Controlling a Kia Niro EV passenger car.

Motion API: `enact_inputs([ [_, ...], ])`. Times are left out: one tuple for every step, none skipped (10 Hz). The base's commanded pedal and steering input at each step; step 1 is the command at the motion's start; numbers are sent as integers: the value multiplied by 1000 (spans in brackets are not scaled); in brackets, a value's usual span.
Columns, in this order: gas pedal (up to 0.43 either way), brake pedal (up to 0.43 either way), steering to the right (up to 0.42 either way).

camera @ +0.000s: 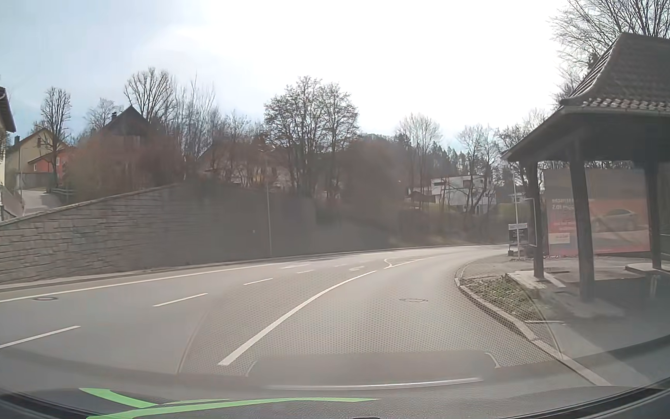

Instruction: Follow the waypoints while adhering to traffic rules and regulations

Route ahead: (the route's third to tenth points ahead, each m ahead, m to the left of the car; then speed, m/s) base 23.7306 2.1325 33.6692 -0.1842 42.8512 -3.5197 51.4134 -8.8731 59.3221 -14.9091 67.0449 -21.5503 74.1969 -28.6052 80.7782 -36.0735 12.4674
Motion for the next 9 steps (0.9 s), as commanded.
enact_inputs([
  [0, 0, 57],
  [0, 0, 57],
  [0, 0, 57],
  [0, 0, 57],
  [8, 0, 57],
  [8, 0, 56],
  [20, 0, 55],
  [20, 0, 54],
  [20, 0, 52],
])
